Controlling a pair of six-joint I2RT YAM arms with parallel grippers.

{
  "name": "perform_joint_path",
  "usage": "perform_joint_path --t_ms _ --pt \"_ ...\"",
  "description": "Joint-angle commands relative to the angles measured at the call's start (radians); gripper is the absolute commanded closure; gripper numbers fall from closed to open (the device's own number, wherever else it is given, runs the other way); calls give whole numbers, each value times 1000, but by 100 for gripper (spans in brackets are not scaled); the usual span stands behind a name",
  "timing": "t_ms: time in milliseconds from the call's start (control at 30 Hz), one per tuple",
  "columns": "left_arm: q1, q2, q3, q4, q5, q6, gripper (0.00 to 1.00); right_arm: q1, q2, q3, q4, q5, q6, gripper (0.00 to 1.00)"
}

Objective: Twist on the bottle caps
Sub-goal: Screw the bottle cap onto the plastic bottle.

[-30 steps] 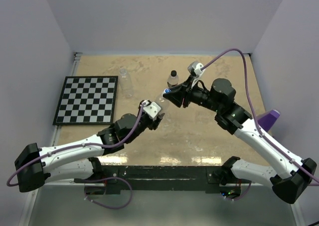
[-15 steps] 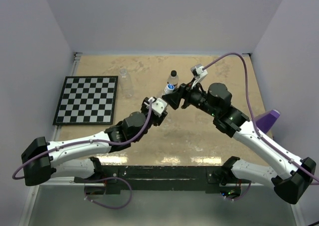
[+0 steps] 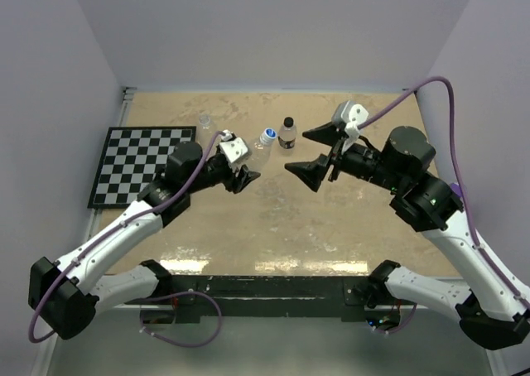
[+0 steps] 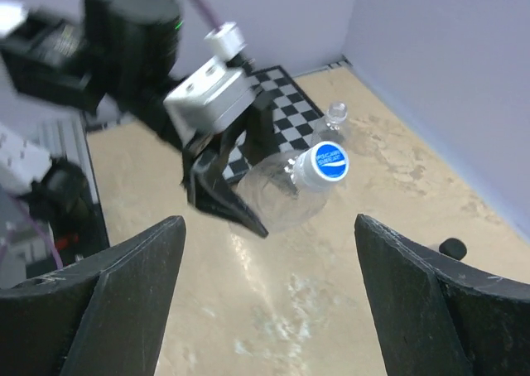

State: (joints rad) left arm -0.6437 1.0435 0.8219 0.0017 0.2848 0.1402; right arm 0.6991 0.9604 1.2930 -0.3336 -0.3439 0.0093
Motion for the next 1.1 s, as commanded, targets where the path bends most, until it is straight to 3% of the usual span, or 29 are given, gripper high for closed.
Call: perform_joint_path --t_ms 0,167,333,633,1067 --pt "113 56 134 -201 514 185 100 -4 -11 9 -171 -175 -346 13" --pt "121 92 172 -334 710 372 100 -4 -28 14 -225 -194 -434 12" --pt "119 84 157 -448 772 493 100 -4 -35 31 -267 -288 -517 17" --pt "121 79 125 -439 760 484 100 -4 83 107 -364 -400 -585 35" --pt "121 61 102 -402 738 460 100 -3 189 170 -400 -469 -609 38"
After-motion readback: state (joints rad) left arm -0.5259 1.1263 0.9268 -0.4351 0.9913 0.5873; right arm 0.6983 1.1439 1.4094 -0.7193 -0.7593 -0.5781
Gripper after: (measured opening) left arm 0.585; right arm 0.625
